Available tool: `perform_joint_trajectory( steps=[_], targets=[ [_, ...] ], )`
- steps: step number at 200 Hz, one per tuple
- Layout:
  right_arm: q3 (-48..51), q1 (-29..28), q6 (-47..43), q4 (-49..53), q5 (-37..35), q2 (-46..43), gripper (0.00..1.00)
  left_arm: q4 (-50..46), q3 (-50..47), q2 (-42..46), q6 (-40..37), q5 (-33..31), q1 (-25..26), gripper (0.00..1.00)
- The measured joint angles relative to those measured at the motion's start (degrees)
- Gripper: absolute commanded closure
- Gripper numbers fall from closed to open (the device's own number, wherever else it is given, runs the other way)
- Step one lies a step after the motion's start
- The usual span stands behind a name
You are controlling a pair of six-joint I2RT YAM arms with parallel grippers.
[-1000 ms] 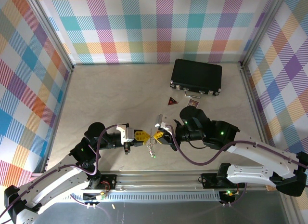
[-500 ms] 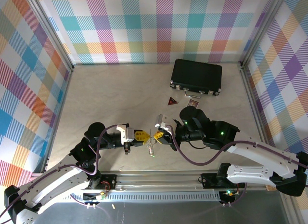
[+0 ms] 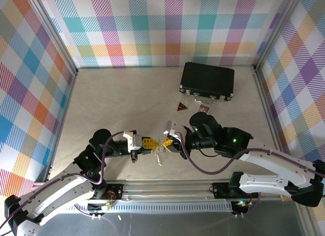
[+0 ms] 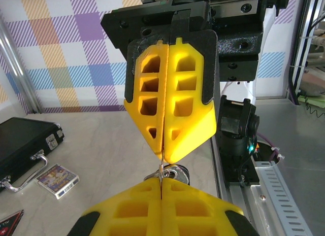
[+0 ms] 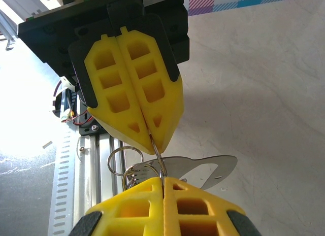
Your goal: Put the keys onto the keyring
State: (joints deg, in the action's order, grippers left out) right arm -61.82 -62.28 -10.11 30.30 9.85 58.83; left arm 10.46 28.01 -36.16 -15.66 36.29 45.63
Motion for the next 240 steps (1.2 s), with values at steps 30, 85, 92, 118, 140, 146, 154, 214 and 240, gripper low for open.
perform_joint_trajectory(
  steps=[30,85,92,118,140,146,154,214,240],
  targets=[
    [0.0,0.0,-0.3,1.3,-0.8,-0.2,1.00,0.0,0.0,0.0,0.0,-0.2,0.0,1.00],
    [0.0,0.0,-1.0,2.3,-1.5,-0.2,1.00,0.0,0.0,0.0,0.0,-0.2,0.0,1.00],
    [0.0,0.0,-1.1,2.3,-1.4,-0.2,1.00,0.0,0.0,0.0,0.0,-0.2,0.0,1.00],
    [0.0,0.0,-1.1,2.3,-1.0,-0.2,1.00,0.0,0.0,0.0,0.0,-0.2,0.0,1.00],
    [0.0,0.0,-1.1,2.2,-0.2,-0.2,1.00,0.0,0.0,0.0,0.0,-0.2,0.0,1.00],
    [0.0,0.0,-1.1,2.1,0.0,-0.2,1.00,0.0,0.0,0.0,0.0,-0.2,0.0,1.00],
    [0.0,0.0,-1.1,2.0,0.3,-0.2,1.00,0.0,0.0,0.0,0.0,-0.2,0.0,1.00],
    [0.0,0.0,-1.0,1.0,2.0,-0.2,1.00,0.0,0.0,0.0,0.0,-0.2,0.0,1.00],
    [0.0,0.0,-1.0,0.5,1.9,-0.2,1.00,0.0,0.0,0.0,0.0,-0.2,0.0,1.00]
  ],
)
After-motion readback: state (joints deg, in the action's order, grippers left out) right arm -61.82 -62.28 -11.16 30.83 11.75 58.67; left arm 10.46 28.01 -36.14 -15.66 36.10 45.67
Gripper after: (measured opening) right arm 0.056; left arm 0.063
